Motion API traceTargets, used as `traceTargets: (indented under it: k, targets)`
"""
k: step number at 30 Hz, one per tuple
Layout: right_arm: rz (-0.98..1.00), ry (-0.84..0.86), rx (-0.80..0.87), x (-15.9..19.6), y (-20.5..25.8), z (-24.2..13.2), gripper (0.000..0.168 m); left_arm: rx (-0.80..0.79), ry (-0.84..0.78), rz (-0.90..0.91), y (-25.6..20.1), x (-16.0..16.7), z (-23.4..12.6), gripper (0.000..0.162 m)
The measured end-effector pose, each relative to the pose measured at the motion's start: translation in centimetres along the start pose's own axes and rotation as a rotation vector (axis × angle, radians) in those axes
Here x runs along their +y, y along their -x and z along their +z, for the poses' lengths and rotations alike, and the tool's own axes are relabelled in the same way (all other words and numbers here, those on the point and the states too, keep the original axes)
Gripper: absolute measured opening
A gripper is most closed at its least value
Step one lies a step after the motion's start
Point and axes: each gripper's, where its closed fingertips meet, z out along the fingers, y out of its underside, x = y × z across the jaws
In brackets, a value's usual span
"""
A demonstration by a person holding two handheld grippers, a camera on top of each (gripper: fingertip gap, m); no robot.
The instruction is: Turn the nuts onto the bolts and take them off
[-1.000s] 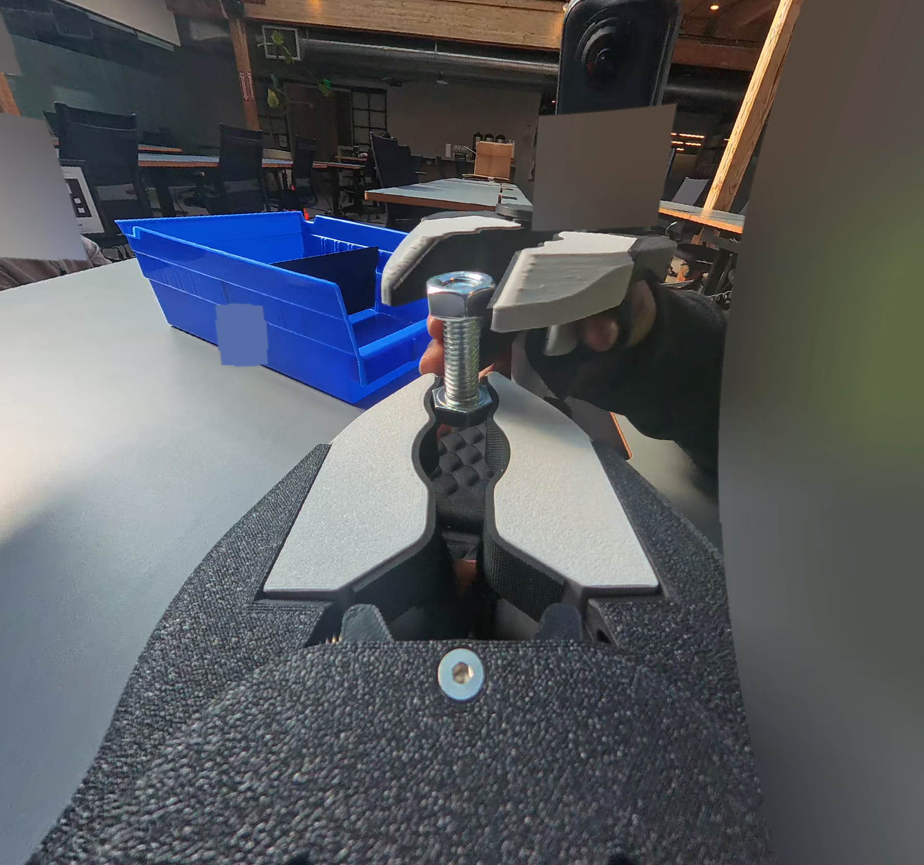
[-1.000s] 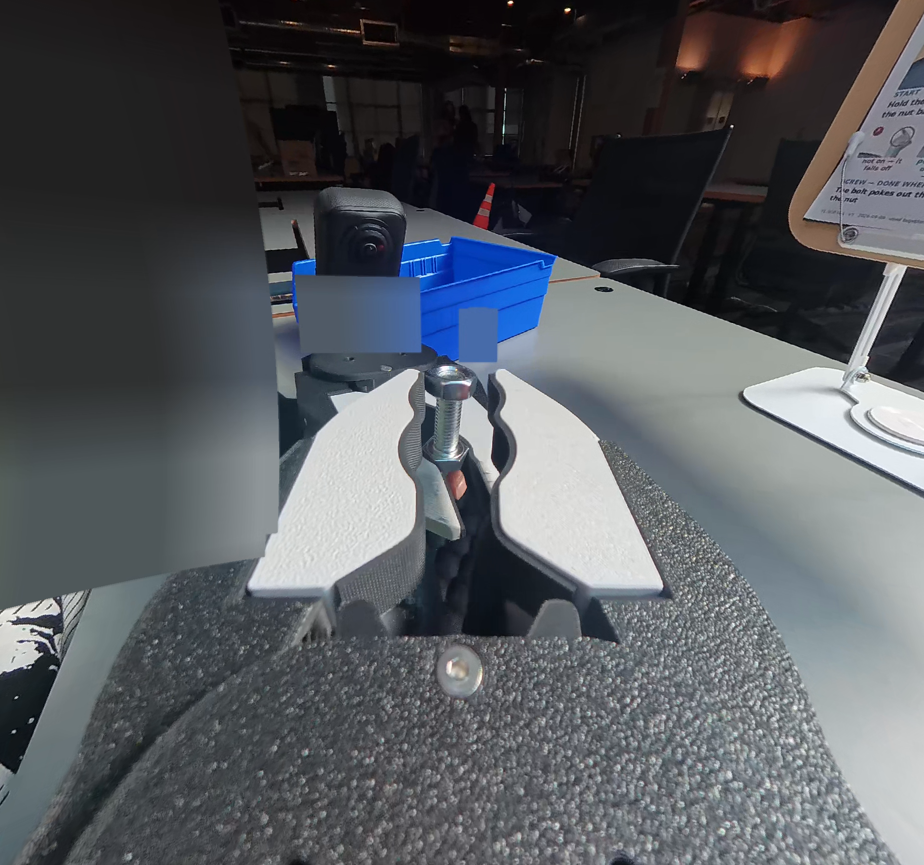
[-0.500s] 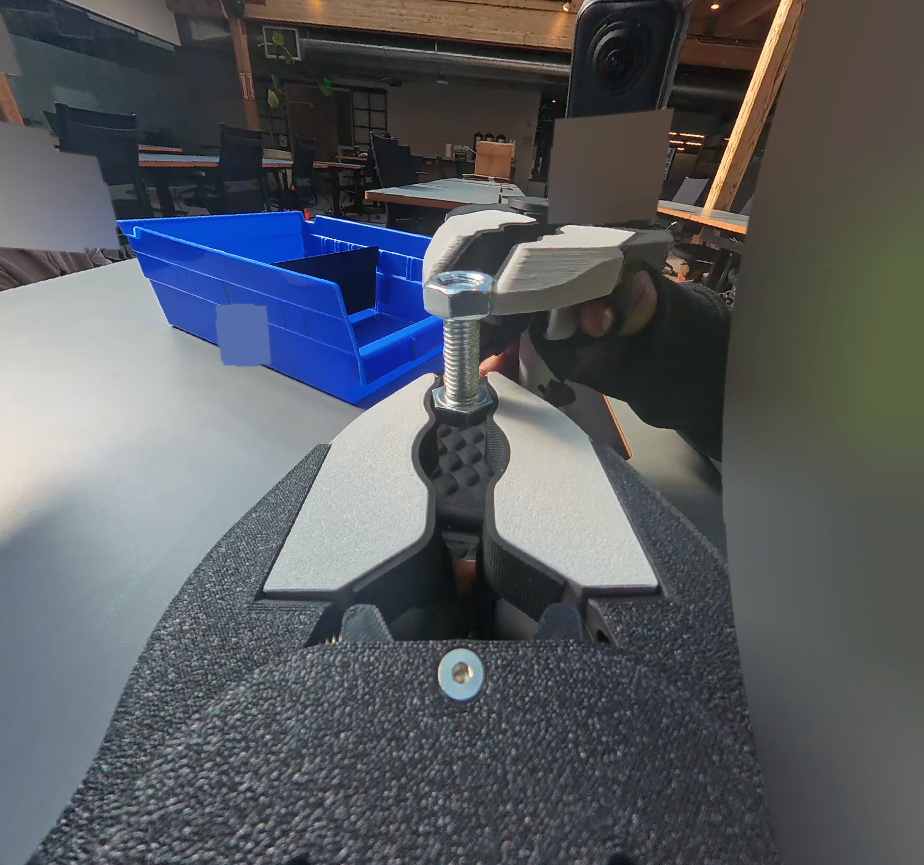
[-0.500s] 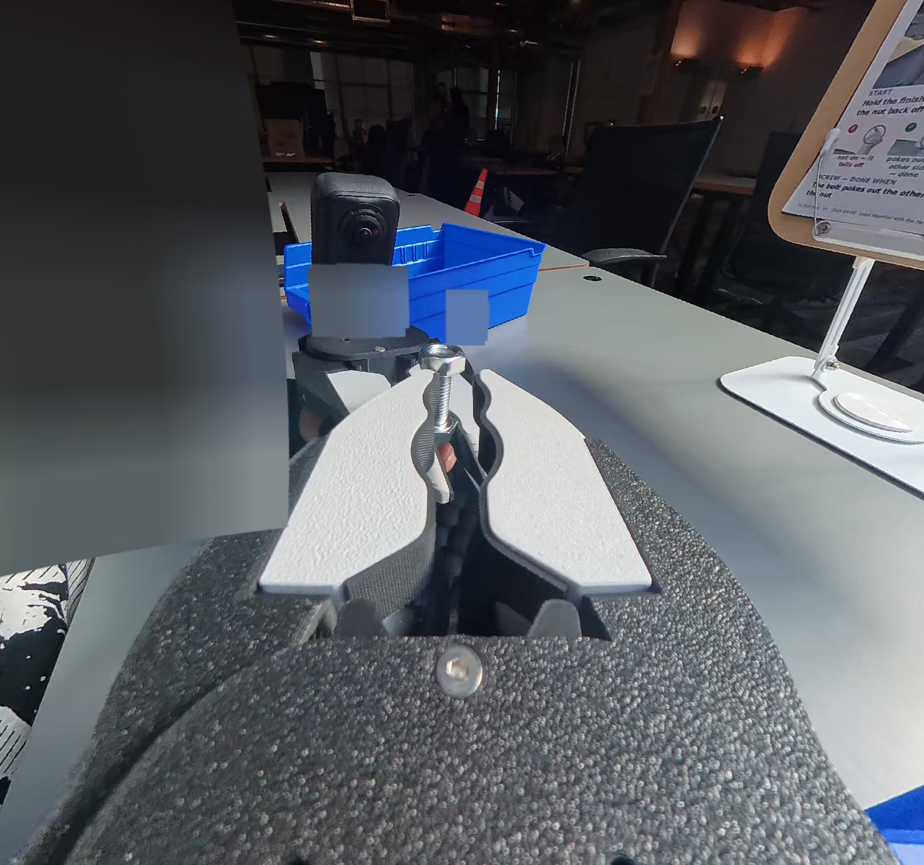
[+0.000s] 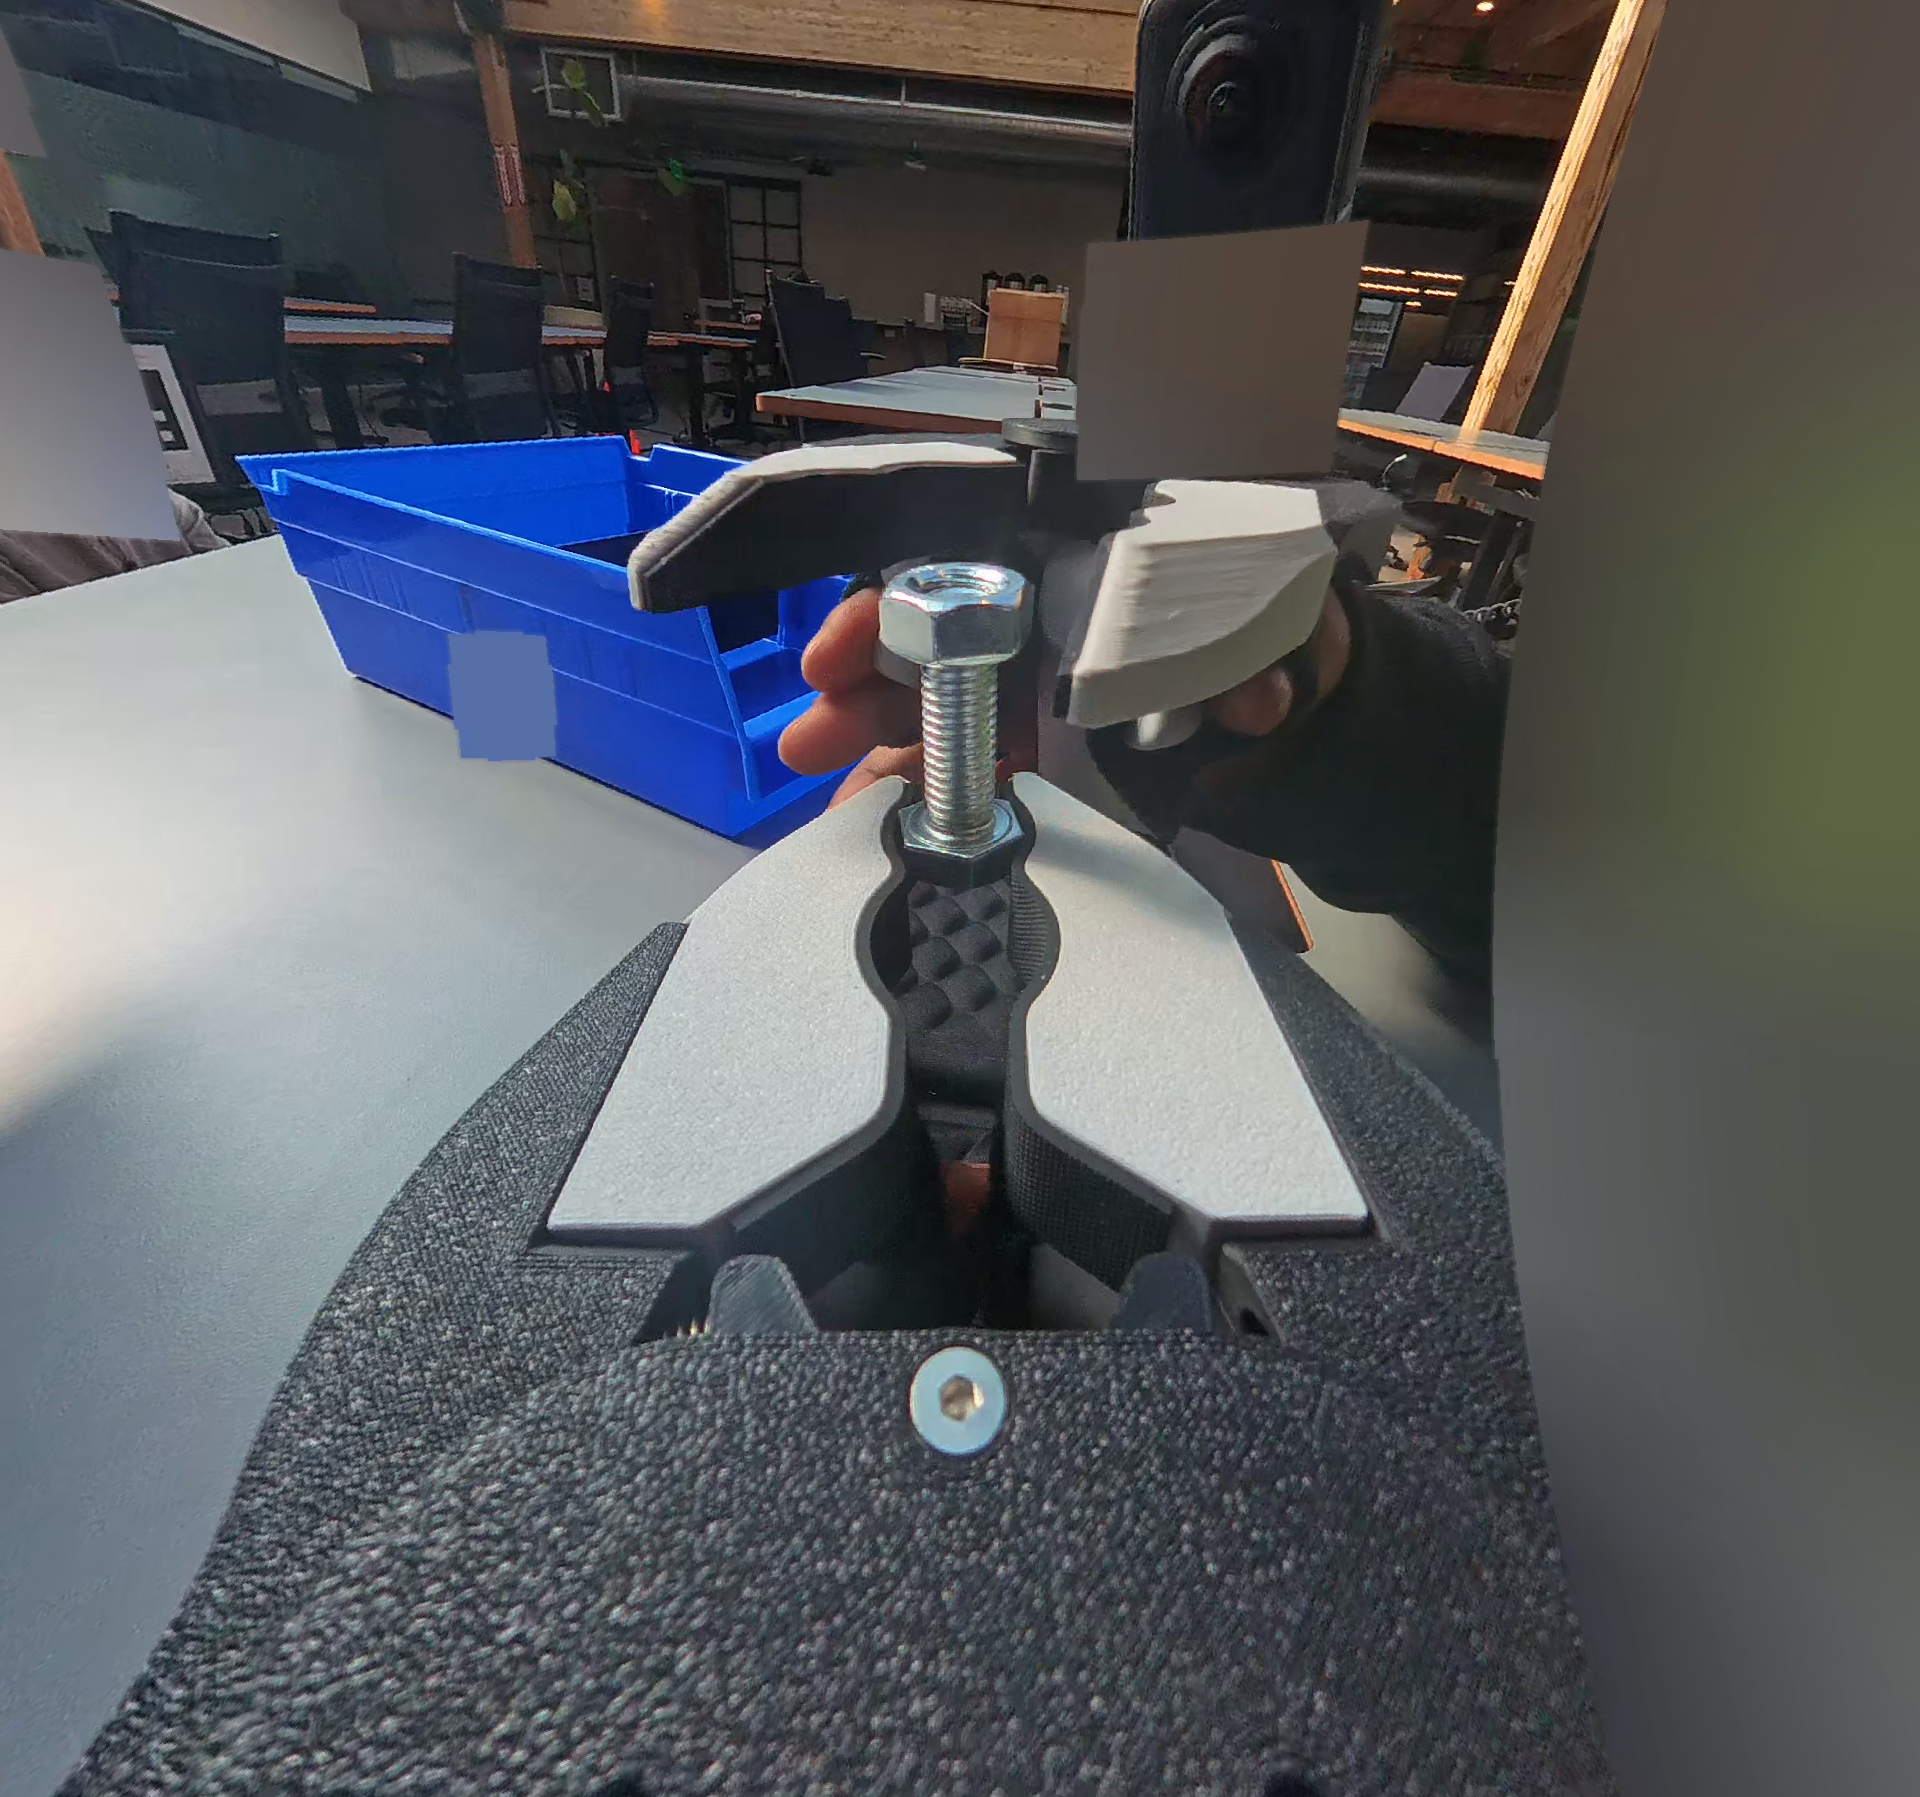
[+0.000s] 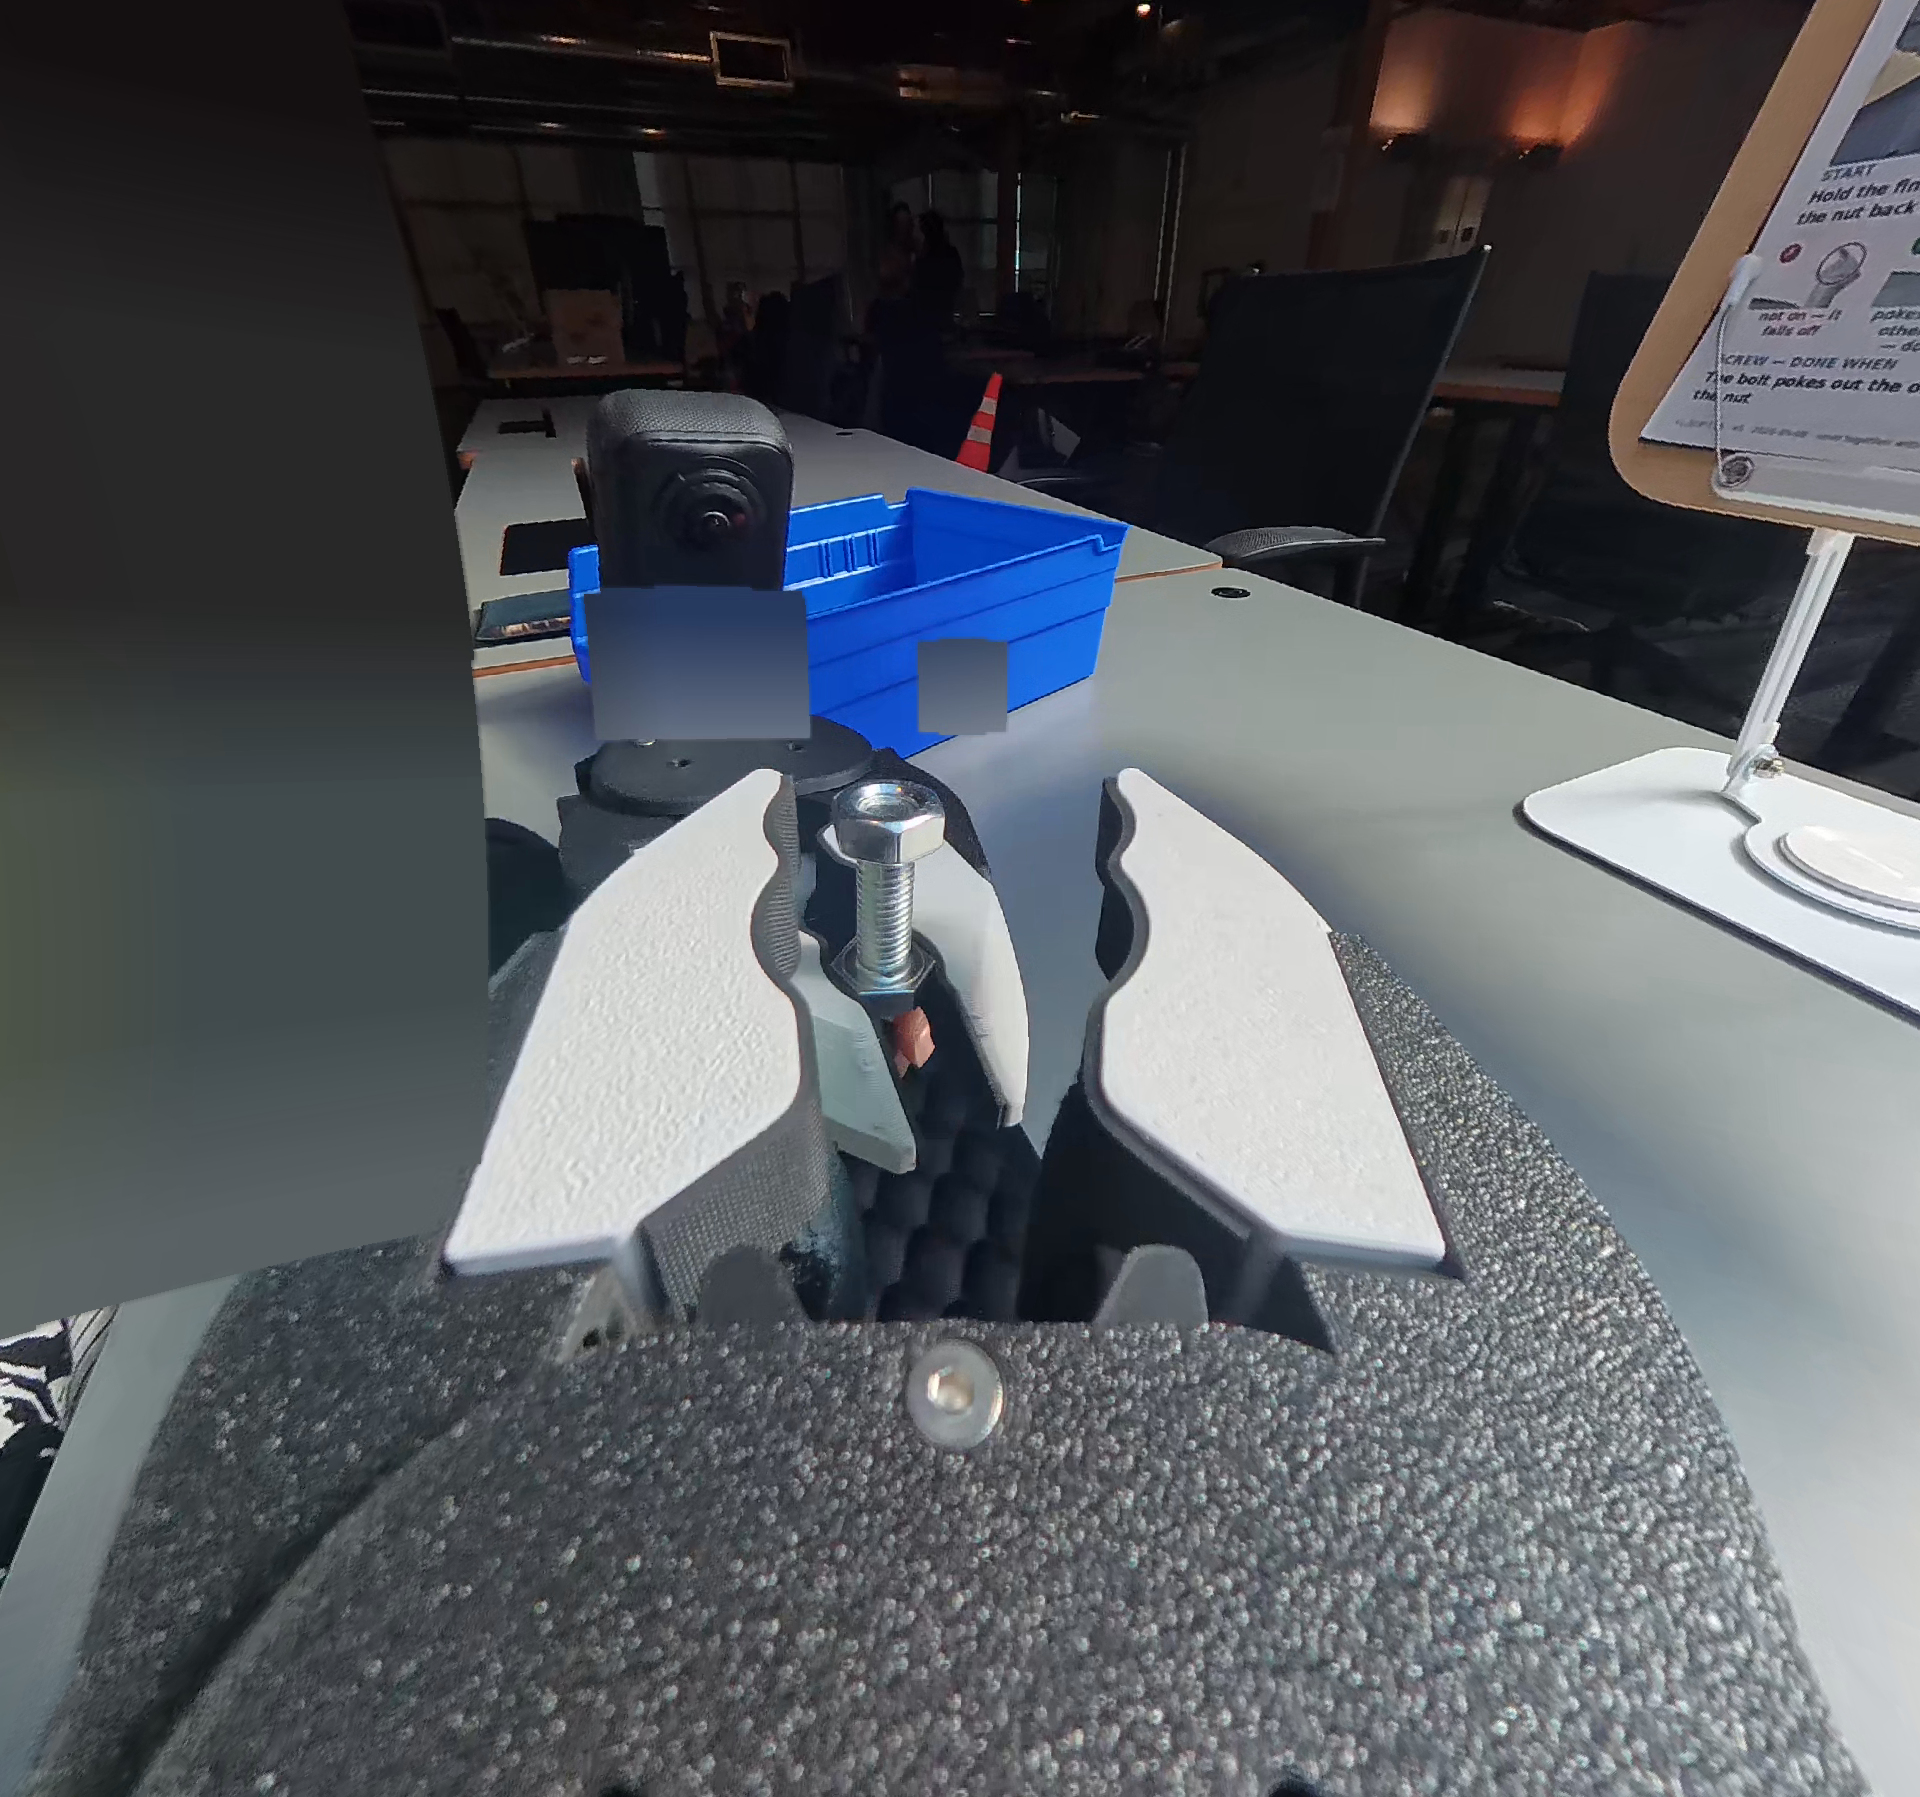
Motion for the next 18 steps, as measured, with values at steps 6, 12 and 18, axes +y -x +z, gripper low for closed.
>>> traceTargets:
  k: [6, 12, 18]
  targets:
    - [-0.007, 0.006, 0.023, 0.1, -0.5, 0.0, 0.052, -0.001, -0.002, 0.000, 0.0, 0.0, 0.0, 0.014]
    - [-0.015, -0.003, 0.050, -0.1, -0.7, -1.7, 0.049, 0.000, -0.001, -0.002, 0.0, 0.0, 0.0, 0.014]
    - [-0.029, -0.026, 0.047, -0.5, -0.7, -2.7, 0.017, 0.000, 0.000, -0.001, 0.0, 0.0, -0.1, 0.014]
